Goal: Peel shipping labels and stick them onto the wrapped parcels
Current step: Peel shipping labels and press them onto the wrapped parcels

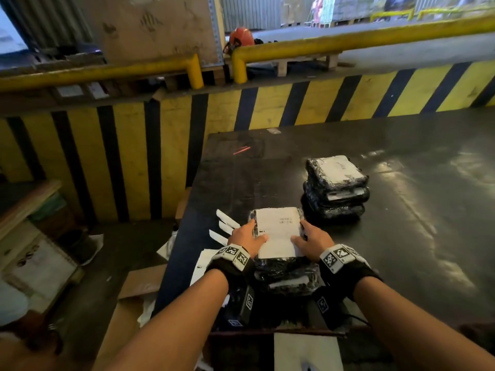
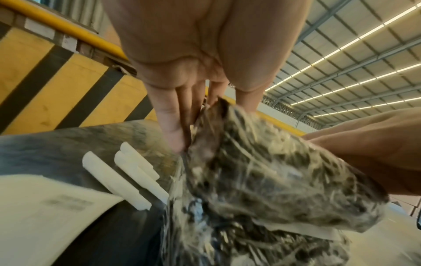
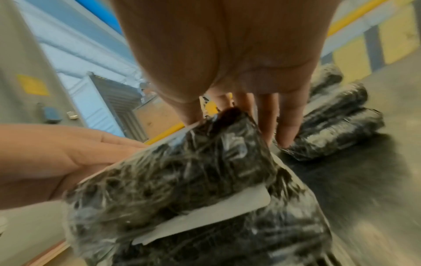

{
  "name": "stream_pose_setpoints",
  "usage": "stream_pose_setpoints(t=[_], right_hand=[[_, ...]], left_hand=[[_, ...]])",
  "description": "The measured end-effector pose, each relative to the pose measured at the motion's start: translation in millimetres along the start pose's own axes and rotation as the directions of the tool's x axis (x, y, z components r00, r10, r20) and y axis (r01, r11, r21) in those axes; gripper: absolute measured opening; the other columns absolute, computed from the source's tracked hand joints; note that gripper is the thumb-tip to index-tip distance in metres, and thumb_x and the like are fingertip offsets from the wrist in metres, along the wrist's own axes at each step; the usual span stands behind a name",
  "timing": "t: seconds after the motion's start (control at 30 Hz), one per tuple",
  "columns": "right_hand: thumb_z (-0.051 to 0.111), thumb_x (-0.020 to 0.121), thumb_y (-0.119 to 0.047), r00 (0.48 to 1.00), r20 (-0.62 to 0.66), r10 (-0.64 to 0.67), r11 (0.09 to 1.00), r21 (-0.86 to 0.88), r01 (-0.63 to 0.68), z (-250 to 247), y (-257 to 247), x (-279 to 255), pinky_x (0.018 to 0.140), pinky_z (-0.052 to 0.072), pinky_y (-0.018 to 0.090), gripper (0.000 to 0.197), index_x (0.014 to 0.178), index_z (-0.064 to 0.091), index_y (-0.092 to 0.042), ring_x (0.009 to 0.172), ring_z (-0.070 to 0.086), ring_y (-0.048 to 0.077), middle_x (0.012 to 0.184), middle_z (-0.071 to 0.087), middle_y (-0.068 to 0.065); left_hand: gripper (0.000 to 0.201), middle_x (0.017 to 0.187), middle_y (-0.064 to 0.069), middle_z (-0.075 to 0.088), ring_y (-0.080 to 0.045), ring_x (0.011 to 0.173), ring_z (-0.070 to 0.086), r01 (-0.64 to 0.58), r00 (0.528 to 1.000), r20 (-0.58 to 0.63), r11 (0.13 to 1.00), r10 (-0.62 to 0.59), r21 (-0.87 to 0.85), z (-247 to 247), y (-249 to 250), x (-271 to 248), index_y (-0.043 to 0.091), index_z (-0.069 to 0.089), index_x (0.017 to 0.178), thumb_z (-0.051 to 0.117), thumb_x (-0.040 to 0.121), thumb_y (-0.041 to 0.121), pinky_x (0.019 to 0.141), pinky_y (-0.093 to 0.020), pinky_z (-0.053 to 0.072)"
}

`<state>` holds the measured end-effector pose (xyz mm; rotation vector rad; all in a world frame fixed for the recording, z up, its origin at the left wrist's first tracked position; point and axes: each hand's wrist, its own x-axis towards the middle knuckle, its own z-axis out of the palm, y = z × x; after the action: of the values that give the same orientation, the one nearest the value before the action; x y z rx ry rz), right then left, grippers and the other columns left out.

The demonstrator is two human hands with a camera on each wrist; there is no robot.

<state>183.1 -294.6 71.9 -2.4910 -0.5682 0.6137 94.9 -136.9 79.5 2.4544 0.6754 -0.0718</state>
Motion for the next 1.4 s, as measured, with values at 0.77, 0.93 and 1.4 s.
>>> stream_pose_setpoints(t=[0.77,0.93,1.4], right_hand=[[0.052,0.089,-0.035,0.962,0.031,-0.272,0.876,-0.405,0.261,174.8,-132.7,2.9,0.11,0.031,0.032,0.049,0.129,0.046,-0.008,0.13,0.041,0.026,0.138,0.045,0.011],[0.053,0.09,-0.029,0.994,0.033,-0.104,0.935,-0.338,0.109,197.2,-114.1,0.6,0.105,0.039,0.033,0.045,0.129,0.045,-0.009,0.125,0.047,0.027,0.137,0.046,0.01],[0.064,0.084,-0.033,0.932,-0.053,0.357,0.926,0.149,-0.346,197.0,-101.8,31.3,0.067,0.041,0.025,0.02,0.079,0.064,-0.013,0.076,0.06,0.022,0.077,0.06,0.006]], left_hand=[[0.052,0.143,-0.011,0.042,-0.029,0.131,0.043,-0.192,0.973,0.186,0.933,0.139,0.304,-52.1,-212.6,-29.2,0.01,0.038,0.138,0.052,0.092,0.031,0.108,-0.038,0.037],[0.055,0.151,-0.005,0.03,-0.029,0.135,0.038,-0.261,0.943,0.277,0.928,0.185,0.267,-30.3,-220.5,-26.4,0.011,0.033,0.141,0.053,0.092,0.027,0.11,-0.039,0.035],[0.052,0.154,-0.003,0.023,-0.031,0.132,0.041,-0.346,0.898,0.385,0.884,0.214,0.314,-17.2,-221.7,-10.6,0.011,0.033,0.14,0.053,0.093,0.024,0.107,-0.044,0.038]])
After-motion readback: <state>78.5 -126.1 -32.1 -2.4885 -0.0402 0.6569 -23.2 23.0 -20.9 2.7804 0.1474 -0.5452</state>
